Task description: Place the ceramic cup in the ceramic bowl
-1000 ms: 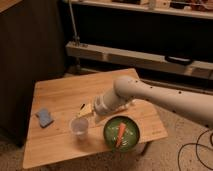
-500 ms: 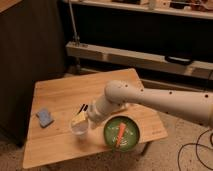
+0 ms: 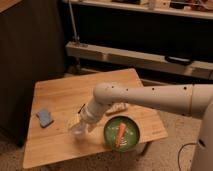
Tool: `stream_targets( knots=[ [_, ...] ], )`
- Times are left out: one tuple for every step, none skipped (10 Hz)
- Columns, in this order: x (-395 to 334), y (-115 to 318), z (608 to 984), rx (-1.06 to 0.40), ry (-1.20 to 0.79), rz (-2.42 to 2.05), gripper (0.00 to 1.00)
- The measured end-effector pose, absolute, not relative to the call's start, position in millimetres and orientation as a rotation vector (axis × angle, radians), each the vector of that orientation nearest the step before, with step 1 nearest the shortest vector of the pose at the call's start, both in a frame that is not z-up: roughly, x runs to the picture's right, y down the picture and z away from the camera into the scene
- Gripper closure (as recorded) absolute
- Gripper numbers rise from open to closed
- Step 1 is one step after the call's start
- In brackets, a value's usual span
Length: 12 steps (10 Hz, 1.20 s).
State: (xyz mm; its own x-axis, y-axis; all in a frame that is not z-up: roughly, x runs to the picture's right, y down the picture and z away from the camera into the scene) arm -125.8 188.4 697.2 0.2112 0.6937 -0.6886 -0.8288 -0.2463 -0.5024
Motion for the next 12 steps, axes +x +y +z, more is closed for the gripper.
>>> stream_targets(
  knots=[
    [-126.0,193.4,707.4,-1.113,0.194,1.447,0.35],
    [-127.2,195.8,713.4,-1.114,0.208,1.448,0.35],
    [-130.5,196.6,722.1,-1.116,0.222,1.456,0.35],
    [-135.1,194.5,734.2,-1.125,0.234,1.47,0.35],
    [-135.0,190.0,743.3,-1.131,0.241,1.49,0.35],
    [-130.3,185.9,755.1,-1.14,0.259,1.515,0.35],
    [-127.9,183.9,762.1,-1.146,0.267,1.529,0.35],
    [-127.6,184.2,768.0,-1.154,0.277,1.534,0.36],
    [-128.0,185.2,772.1,-1.158,0.283,1.534,0.4],
    [-130.5,184.9,776.0,-1.161,0.283,1.533,0.5],
    [-132.3,184.9,780.9,-1.164,0.285,1.529,0.62],
    [-135.2,181.9,787.4,-1.166,0.278,1.534,0.72]
  ],
)
